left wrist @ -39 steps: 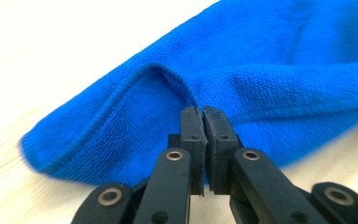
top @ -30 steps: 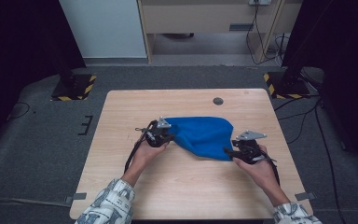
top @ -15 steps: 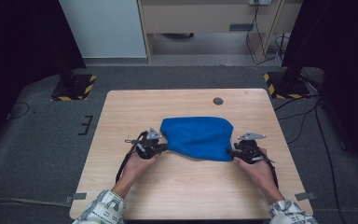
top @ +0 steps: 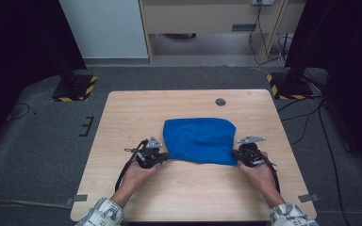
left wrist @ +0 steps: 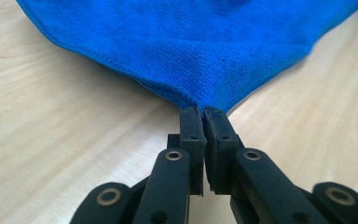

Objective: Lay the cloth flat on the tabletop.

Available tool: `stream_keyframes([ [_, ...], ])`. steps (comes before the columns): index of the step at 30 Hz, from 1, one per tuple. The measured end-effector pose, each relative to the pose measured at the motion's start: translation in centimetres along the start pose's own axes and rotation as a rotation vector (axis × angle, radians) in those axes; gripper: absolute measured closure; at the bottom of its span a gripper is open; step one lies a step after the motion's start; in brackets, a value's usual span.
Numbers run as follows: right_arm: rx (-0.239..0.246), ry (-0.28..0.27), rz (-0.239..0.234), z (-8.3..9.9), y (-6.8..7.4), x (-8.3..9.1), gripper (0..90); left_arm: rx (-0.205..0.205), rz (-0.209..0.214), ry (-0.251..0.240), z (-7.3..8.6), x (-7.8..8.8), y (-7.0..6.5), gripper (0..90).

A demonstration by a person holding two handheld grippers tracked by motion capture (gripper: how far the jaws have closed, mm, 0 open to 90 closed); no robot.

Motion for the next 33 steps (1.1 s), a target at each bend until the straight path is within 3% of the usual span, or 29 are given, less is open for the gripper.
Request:
stream_keyframes([
  [9, -0.043, 0.039, -0.055, 3.6, 1.4, 4.3, 88.6, -0.033, 0.072, 0.026, 1.1, 1.8, -3.8, 86.4],
  [13, -0.045, 0.058, -0.062, 4.5, 2.1, 5.1, 88.6, -0.042, 0.107, 0.057, 2.3, 2.5, -5.4, 86.0],
  [17, -0.056, 0.079, -0.072, 5.7, 2.6, 6.1, 88.5, -0.064, 0.120, 0.077, 3.1, 2.8, -6.2, 83.4],
  [22, -0.062, 0.092, -0.074, 6.0, 2.7, 6.2, 88.4, -0.049, 0.123, 0.057, 3.0, 3.2, -5.9, 82.2],
  [25, -0.052, 0.094, -0.074, 5.8, 2.9, 6.4, 86.8, -0.051, 0.110, 0.041, 3.2, 3.8, -5.7, 74.9],
  [26, -0.047, 0.088, -0.074, 5.7, 3.0, 6.6, 84.3, -0.051, 0.100, 0.033, 3.2, 4.1, -5.4, 67.8],
  [27, -0.033, 0.074, -0.053, 5.3, 2.9, 7.0, 74.0, -0.049, 0.092, 0.026, 3.2, 4.4, -5.1, 56.6],
  [29, -0.021, 0.058, -0.036, 4.9, 2.8, 7.2, 70.4, -0.056, 0.059, 0.004, 3.0, 4.9, -4.1, 53.1],
  [30, 0.011, 0.021, -0.029, 3.8, 2.8, 7.2, 62.8, -0.058, 0.037, -0.007, 2.7, 5.0, -3.3, 47.8],
  [33, 0.031, 0.014, -0.035, 3.0, 2.9, 6.5, 58.5, -0.056, 0.000, -0.056, 0.5, 4.3, -1.2, 47.4],
])
Point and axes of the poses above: each handheld gripper's, and its own axes: x roughly backward along the jaws, z roughly out of its underside, y roughly to its left, the point moved 6 cm from there along -x, roughly forward along the jaws, and after that the axes turned 14 degrees about -z, right-handed, at the moved point
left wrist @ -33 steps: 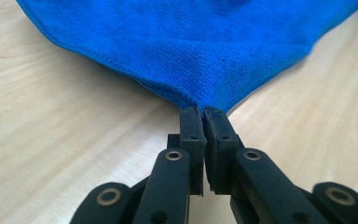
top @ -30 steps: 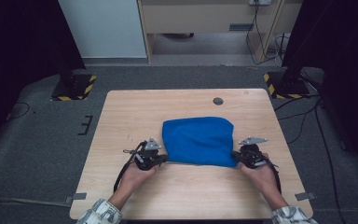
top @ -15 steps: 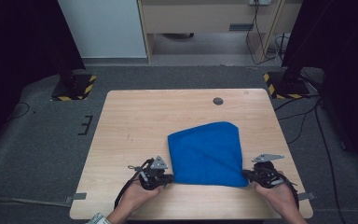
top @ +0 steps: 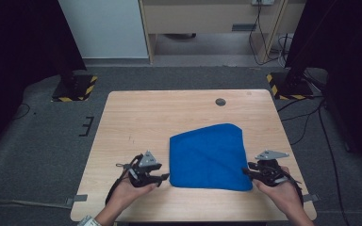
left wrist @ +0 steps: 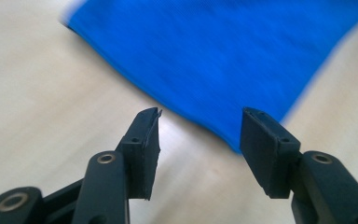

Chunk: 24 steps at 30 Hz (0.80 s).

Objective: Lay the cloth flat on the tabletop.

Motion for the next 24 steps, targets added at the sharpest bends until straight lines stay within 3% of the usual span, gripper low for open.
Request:
stream_keyframes([
  [3, 0.023, -0.005, -0.009, -1.2, -0.2, -1.9, 55.3, -0.019, -0.041, -0.024, -2.2, -2.1, 1.8, 44.4],
  [7, 0.043, -0.022, -0.022, -2.5, -0.9, -4.8, 53.8, 0.016, -0.063, -0.020, -4.6, -6.1, 4.0, 42.3],
  [10, 0.042, -0.029, -0.028, -2.7, -1.0, -5.5, 53.7, 0.029, -0.073, -0.007, -5.4, -8.5, 5.0, 42.5],
  [13, 0.040, -0.029, -0.024, -2.9, -1.3, -6.2, 53.7, 0.026, -0.092, 0.016, -5.7, -10.0, 5.5, 42.3],
  [14, 0.034, -0.022, -0.002, -2.9, -1.7, -6.3, 53.0, 0.030, -0.092, 0.019, -5.9, -10.5, 5.7, 42.5],
  [19, 0.016, -0.028, 0.023, -2.8, -2.5, -6.3, 49.9, 0.058, -0.074, 0.059, -5.8, -12.3, 5.9, 43.8],
  [24, -0.003, -0.015, 0.025, -2.5, -3.1, -6.6, 48.7, 0.054, -0.063, 0.091, -5.5, -13.3, 6.0, 51.6],
])
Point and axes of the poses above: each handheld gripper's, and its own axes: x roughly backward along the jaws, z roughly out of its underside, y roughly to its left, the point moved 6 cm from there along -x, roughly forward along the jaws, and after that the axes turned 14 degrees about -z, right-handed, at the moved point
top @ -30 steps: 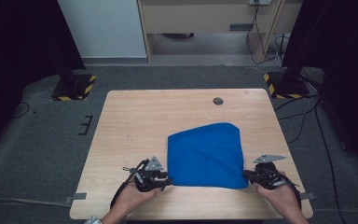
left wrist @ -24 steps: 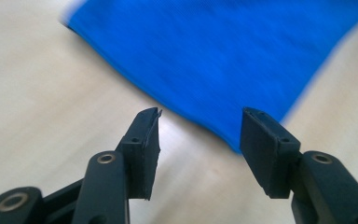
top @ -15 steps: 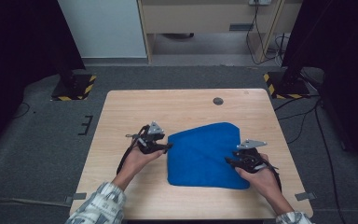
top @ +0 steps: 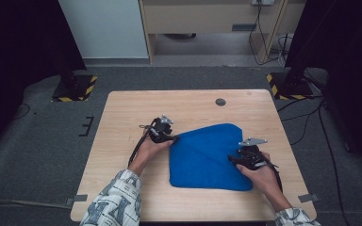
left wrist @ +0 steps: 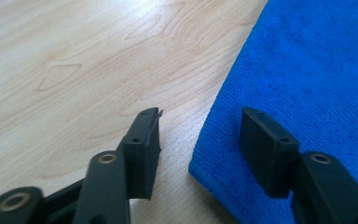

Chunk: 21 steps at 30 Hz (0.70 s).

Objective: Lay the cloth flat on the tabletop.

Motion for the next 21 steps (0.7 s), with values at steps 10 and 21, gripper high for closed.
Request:
stream_keyframes([
  [10, 0.023, 0.029, 0.007, 0.0, 0.3, -1.1, 48.2, 0.003, 0.026, -0.004, 0.1, -0.4, 0.0, 72.2],
  [21, 0.031, -0.021, -0.015, -0.8, 0.8, -0.7, 48.3, 0.018, -0.004, -0.029, -0.3, 0.3, 0.9, 87.8],
])
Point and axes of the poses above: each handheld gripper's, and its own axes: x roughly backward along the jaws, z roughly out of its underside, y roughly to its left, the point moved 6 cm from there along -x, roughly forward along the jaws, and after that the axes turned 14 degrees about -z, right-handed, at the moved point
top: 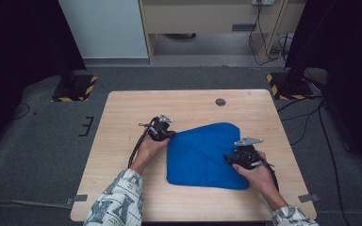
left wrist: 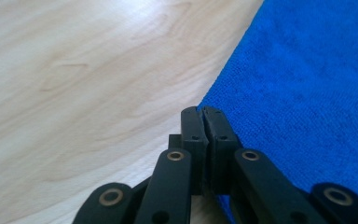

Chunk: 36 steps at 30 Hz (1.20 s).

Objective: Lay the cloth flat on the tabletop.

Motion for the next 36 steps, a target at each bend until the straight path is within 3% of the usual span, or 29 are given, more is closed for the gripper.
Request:
stream_keyframes([
  [3, -0.004, -0.003, 0.008, -0.1, -0.2, 0.2, 48.3, -0.015, -0.001, -0.024, -0.5, 0.8, -0.2, 87.8],
  [5, 0.004, -0.003, 0.016, -0.1, -0.3, 0.3, 48.3, -0.055, -0.012, -0.045, -0.9, 1.6, -0.6, 87.8],
  [12, 0.019, -0.025, 0.046, -1.3, -0.6, 1.2, 47.8, -0.160, -0.001, -0.106, -1.6, 3.9, -3.9, 87.8],
  [19, 0.032, -0.030, 0.072, -2.9, -1.0, 1.4, 48.4, -0.242, 0.046, -0.111, 0.1, 4.7, -8.5, 87.8],
  [24, 0.075, -0.021, 0.065, -4.8, -0.5, 0.2, 53.9, -0.291, 0.078, -0.097, 1.7, 5.0, -10.8, 87.5],
  [26, 0.087, -0.013, 0.060, -5.4, -0.3, -0.5, 55.4, -0.324, 0.070, -0.084, 2.4, 5.0, -11.4, 86.7],
  [30, 0.091, -0.002, 0.048, -6.4, 0.2, -2.6, 56.4, -0.327, 0.073, -0.071, 3.1, 4.8, -11.7, 83.3],
  [33, 0.084, 0.001, 0.043, -6.8, 0.6, -3.3, 57.1, -0.297, 0.079, -0.091, 3.0, 5.4, -11.6, 70.3],
  [36, 0.110, 0.023, 0.053, -6.5, 0.9, -3.5, 59.6, -0.251, 0.093, -0.139, 2.4, 6.8, -11.2, 65.3],
])
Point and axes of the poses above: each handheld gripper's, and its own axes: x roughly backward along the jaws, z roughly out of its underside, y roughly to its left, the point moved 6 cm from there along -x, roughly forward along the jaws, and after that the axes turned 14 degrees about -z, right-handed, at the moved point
